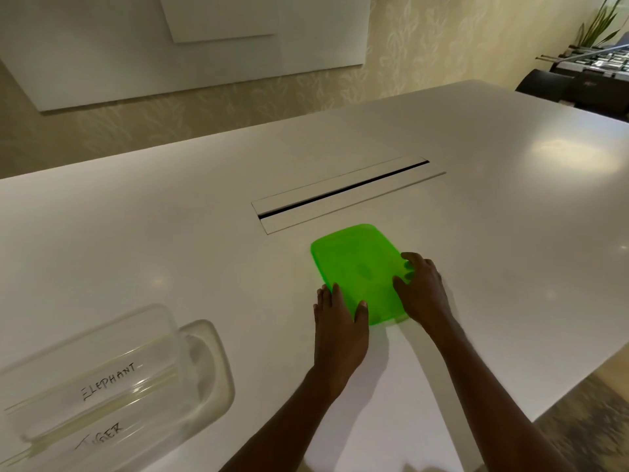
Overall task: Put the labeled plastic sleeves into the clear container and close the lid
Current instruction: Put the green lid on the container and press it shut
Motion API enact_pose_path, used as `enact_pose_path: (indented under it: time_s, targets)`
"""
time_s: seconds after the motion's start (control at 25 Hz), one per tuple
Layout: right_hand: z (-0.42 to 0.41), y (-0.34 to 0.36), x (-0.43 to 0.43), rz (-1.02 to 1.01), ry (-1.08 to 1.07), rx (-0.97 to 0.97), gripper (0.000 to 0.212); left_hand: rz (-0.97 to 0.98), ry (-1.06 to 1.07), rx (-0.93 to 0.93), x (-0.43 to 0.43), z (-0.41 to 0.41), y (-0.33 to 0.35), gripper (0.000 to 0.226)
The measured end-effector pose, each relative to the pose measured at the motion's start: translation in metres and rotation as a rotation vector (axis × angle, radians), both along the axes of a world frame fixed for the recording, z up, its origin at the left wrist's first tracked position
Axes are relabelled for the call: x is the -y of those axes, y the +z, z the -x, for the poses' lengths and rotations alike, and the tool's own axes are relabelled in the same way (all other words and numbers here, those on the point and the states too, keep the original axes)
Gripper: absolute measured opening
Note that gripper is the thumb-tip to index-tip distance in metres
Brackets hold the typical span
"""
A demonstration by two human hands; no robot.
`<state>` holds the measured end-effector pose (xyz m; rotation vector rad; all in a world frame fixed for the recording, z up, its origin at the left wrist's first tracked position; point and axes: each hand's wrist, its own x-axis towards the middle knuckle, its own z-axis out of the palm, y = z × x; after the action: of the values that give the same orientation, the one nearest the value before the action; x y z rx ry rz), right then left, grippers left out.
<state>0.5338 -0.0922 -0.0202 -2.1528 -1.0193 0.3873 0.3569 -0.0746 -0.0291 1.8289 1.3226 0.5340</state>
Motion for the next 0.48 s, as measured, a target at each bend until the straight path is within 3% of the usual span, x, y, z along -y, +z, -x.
enact_pose_path:
  time_s: [0.16, 0.4, 0.48]
  targets:
    - [0.022, 0.007, 0.001, -0.175, -0.087, -0.143, 0.048, -0.086, 0.082, 0.091, 0.004, 0.036, 0.010, 0.070]
    - [0.059, 0.034, 0.002, -0.433, 0.051, -1.027, 0.040, -0.199, 0.113, 0.146, 0.011, 0.083, 0.030, 0.071]
    - [0.079, 0.047, -0.001, -0.454, 0.128, -1.136, 0.036, -0.218, 0.114, 0.158, 0.011, 0.102, 0.036, 0.073]
